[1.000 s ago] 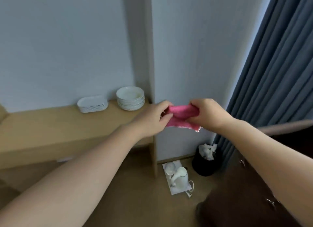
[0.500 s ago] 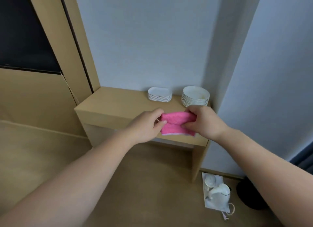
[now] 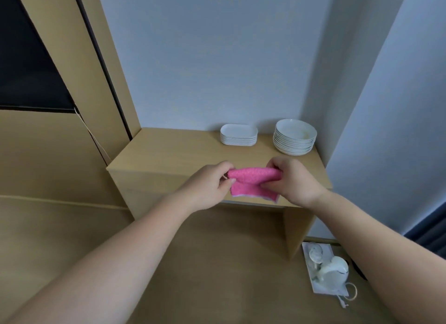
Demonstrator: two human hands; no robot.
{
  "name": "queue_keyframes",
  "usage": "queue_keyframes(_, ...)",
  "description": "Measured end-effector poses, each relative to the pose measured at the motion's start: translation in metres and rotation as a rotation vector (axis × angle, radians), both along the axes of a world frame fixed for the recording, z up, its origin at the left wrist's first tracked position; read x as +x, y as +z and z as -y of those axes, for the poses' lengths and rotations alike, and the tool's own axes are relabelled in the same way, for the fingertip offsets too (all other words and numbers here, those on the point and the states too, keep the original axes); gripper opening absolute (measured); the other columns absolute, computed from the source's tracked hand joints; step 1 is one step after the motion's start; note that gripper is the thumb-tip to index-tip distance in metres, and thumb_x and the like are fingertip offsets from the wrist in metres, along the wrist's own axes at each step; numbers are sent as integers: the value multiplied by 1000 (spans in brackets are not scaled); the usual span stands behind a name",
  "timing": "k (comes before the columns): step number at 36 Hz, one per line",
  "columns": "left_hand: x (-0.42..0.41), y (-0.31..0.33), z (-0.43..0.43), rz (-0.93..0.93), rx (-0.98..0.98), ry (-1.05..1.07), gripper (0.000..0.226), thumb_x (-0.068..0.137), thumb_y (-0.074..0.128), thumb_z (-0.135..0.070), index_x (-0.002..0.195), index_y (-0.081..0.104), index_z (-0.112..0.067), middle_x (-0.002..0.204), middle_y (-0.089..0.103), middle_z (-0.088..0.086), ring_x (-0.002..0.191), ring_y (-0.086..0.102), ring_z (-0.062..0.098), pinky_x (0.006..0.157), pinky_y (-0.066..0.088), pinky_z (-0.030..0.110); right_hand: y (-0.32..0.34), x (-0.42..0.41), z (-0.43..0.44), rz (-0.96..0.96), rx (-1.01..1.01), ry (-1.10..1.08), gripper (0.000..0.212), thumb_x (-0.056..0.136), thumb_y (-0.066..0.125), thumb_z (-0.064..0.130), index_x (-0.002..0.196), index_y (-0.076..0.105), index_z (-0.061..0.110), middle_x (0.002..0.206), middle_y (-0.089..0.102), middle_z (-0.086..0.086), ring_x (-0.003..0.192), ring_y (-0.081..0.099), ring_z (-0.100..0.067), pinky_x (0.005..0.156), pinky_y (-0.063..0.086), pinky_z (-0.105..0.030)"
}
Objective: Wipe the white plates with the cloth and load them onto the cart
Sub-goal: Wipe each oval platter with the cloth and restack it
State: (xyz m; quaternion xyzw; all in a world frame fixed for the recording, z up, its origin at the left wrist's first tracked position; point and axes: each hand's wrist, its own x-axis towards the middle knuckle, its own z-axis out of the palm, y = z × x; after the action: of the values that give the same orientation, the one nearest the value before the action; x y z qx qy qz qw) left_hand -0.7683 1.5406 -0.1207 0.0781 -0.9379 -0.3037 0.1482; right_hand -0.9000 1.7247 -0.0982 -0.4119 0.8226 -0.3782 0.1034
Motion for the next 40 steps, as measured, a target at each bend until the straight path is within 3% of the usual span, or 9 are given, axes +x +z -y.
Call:
queue_keyframes(4,-12,-4,21,-3,12,-13,2,95,54,-24,96,56,-22,72,60,-3,58,48,11,62,45,34,-3,-8,19,14,-20,-18,20,71,69,1,75,56,16,62,62,-5,57,54,-14,54,45,-29)
queue_keyframes(9,-37,-12,42,10,39,-24,4,96,55,-25,98,58,-23,79,63,-3,64,54,14,66,48,35,-9,-33,37,39,-86,-20,17,73,68,1,77,58,15,63,63,-15,52,54,-16,48,43,-28)
queue_keyframes(13,-67,-23,60,34,27,1,5,95,55,-26,97,59,-24,77,62,-5,59,49,7,66,49,37,-22,-62,54,91,-128,0,15,75,68,-1,78,58,10,61,56,-5,54,49,-15,49,41,-30)
queue_keyframes(19,-122,-32,89,86,14,53,7,94,57,-27,100,59,-25,79,63,-6,69,58,16,69,52,40,-43,-124,89,205,-188,12,18,76,64,-7,77,55,9,45,49,11,43,43,-5,43,36,-20)
queue_keyframes(26,-186,-37,118,146,-16,100,10,95,56,-29,103,60,-25,87,65,-7,81,61,17,77,53,42,-55,-201,127,221,-186,53,25,75,65,-5,75,55,18,58,53,11,49,44,-1,47,37,-18)
queue_keyframes(36,-247,-59,161,212,65,170,25,96,53,-32,119,59,-25,99,62,-17,95,63,10,87,53,37,-75,-270,162,340,-162,34,20,66,64,9,76,56,24,60,61,12,55,57,-9,53,47,-37)
queue_keyframes(40,-264,-73,187,226,92,209,24,97,51,-31,119,59,-25,100,61,-17,94,62,9,86,53,34,-86,-287,174,333,-115,-28,26,72,67,1,74,56,24,58,62,8,58,59,-18,52,46,-33)
